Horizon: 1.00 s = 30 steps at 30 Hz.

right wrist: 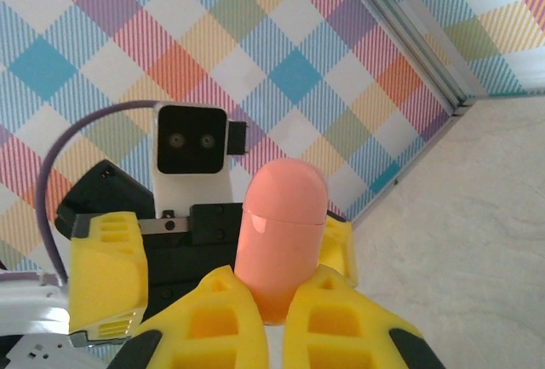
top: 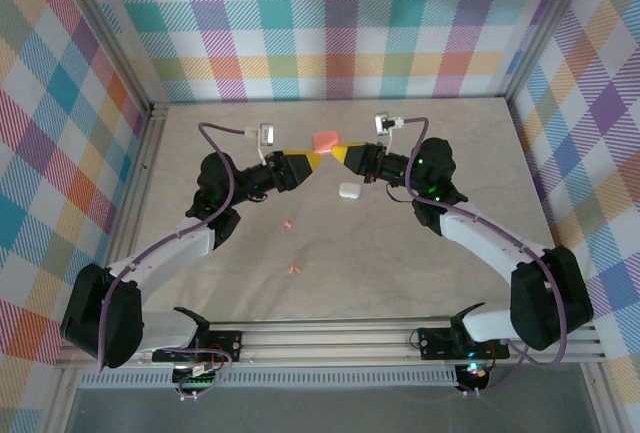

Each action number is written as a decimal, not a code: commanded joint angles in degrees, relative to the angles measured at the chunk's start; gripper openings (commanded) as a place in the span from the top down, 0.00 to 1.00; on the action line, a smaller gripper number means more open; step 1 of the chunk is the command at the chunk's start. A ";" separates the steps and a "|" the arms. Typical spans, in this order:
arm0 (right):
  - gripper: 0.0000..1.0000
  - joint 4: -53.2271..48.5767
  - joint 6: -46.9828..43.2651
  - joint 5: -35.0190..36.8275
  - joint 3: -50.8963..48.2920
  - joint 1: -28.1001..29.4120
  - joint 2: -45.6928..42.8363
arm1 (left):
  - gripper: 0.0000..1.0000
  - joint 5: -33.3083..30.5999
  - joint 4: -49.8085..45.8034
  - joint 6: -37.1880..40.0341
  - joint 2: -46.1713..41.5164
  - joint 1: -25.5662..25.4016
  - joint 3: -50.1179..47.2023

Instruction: Insert wireless bluetooth earbuds into charging case

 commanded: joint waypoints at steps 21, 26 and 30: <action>1.00 8.30 7.28 -6.34 1.93 -0.26 1.14 | 0.36 8.39 16.21 -11.59 4.43 1.74 3.76; 1.00 9.25 7.92 -6.85 2.12 -0.26 1.72 | 0.41 10.31 16.96 -13.00 5.35 1.65 5.51; 1.00 9.16 7.79 -6.65 2.51 -0.26 2.04 | 0.44 11.07 16.70 -13.12 5.18 1.48 5.65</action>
